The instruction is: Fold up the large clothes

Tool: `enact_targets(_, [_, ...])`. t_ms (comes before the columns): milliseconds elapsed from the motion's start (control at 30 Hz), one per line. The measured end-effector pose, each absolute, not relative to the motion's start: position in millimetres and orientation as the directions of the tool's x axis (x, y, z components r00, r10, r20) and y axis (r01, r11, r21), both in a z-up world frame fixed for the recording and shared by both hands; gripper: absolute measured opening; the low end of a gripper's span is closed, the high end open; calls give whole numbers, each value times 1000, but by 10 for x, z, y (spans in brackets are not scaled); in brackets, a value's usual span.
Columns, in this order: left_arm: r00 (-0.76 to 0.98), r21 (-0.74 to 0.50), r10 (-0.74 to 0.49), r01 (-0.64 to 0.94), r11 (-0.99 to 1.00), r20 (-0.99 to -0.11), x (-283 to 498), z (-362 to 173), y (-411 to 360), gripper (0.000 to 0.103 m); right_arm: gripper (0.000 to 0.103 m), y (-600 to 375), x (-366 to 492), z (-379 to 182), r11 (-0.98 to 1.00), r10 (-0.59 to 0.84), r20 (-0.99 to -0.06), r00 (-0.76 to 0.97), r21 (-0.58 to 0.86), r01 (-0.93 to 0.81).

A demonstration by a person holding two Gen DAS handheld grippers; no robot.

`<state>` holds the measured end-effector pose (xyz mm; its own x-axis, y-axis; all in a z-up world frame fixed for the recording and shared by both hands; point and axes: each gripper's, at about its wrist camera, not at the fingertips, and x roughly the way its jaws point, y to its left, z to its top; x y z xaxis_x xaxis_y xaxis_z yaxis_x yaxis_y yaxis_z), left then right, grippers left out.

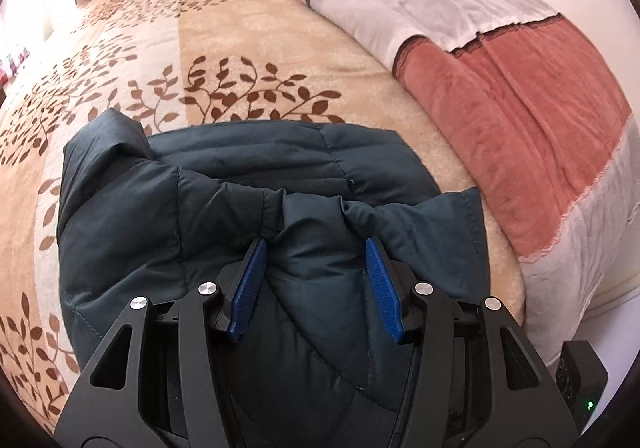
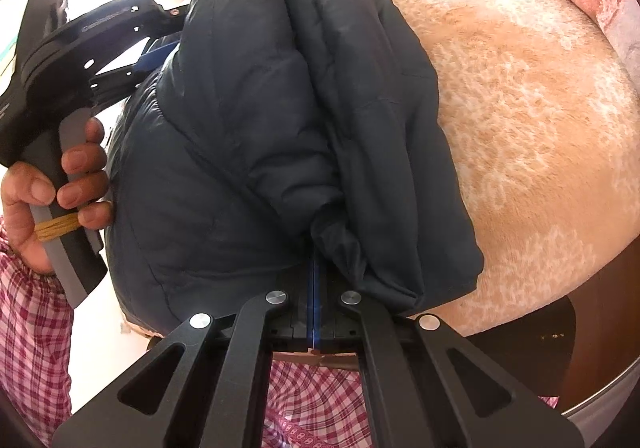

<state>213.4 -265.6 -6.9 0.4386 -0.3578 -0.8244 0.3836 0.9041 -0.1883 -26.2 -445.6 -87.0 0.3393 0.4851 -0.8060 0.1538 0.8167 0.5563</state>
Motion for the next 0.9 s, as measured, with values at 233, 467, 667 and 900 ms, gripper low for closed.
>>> enact_targets(233, [477,-194,-374,384,903,-796,1962,185,-2433,55,0,-4392,-262,-818,832,457,-821,343,531,161])
enact_targets(467, [508,-213,-375,349,913,-775,1750,350,-2012,62,0,-4313,-264,-779,838,437,-829,351,517,178])
enact_targets(667, [524,-230,-381,331,915,-762,1580,414,-1720,64,0,-4258,-283,-741,841,421,-834,357,506,191])
enact_targets(900, [529,-232,-382,329,915,-757,1395,403,-1531,67,0,-4189,-289,-677,856,394,-847,357,479,193])
